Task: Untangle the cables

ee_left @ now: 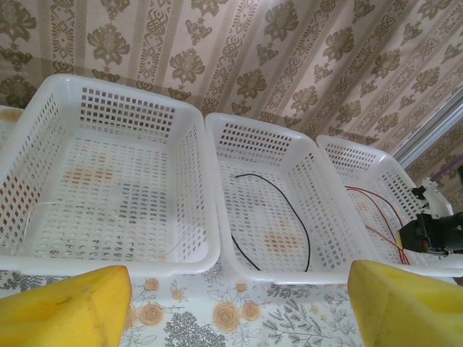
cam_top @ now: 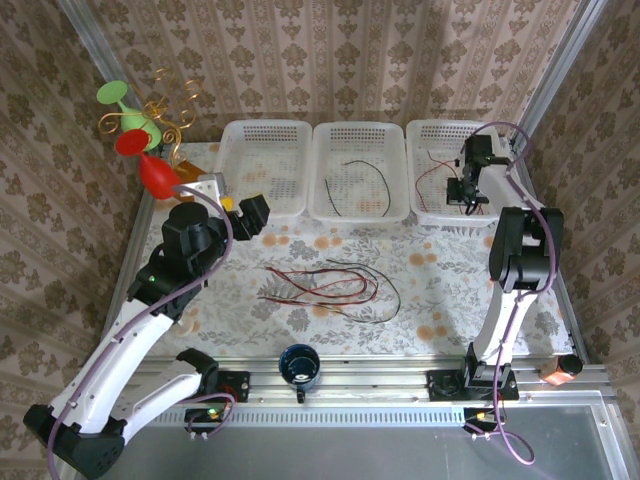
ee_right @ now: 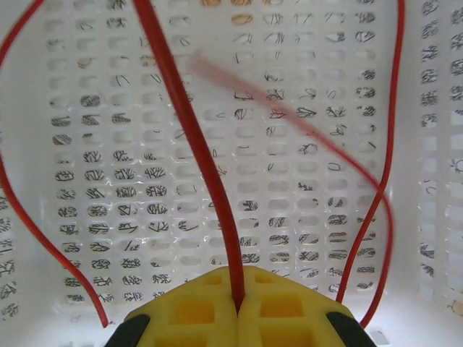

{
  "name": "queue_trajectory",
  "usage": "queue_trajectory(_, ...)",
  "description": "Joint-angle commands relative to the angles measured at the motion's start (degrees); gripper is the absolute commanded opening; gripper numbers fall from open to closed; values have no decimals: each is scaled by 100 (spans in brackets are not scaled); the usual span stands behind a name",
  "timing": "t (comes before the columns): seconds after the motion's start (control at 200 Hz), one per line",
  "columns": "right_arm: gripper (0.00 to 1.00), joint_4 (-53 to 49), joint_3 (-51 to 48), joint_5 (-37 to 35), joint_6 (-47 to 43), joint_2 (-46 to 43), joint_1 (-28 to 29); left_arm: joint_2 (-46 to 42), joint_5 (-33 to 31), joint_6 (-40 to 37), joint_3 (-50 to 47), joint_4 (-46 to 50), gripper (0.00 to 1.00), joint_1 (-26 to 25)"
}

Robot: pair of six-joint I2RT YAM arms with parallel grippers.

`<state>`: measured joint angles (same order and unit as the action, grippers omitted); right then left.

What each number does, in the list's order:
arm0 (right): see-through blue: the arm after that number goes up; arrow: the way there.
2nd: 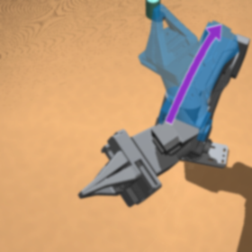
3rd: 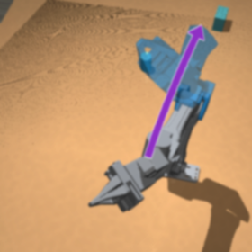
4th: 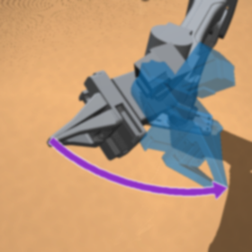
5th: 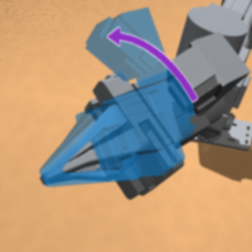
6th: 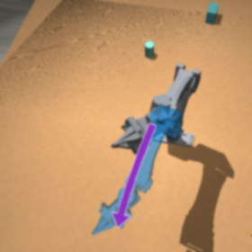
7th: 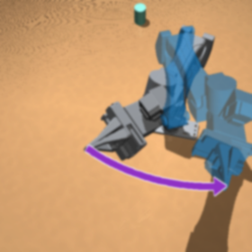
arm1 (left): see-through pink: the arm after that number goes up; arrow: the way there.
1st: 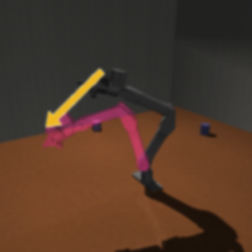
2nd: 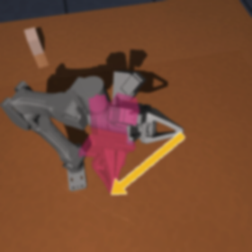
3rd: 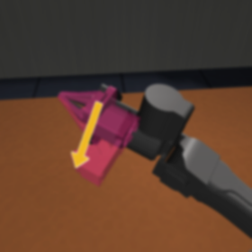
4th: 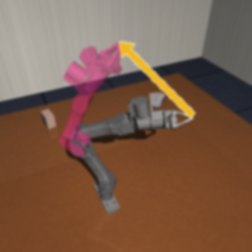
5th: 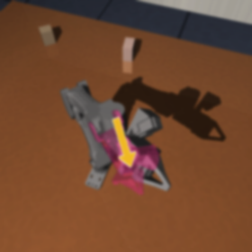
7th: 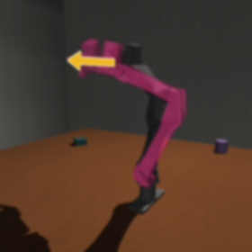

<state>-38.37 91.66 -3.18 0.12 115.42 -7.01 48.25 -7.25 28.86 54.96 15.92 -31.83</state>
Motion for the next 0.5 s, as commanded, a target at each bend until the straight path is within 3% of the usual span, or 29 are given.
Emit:
queue_trajectory(0.0,0,-620,489,139,-86,228,-47,-66,17,121,-61,-64,79,-50)
queue_trajectory(0.05,0,-767,696,197,-74,352,-55,-48,6,120,-60,-66,79,-68)
queue_trajectory(0.185,16,-1049,1100,310,-13,469,-55,71,-28,112,20,148,77,-119)
queue_trajectory(0.34,61,-1076,1113,291,31,27,-55,233,-37,149,78,366,79,-172)
queue_trajectory(0.495,72,-1126,1088,340,144,-496,-40,281,-26,208,-37,252,79,-258)
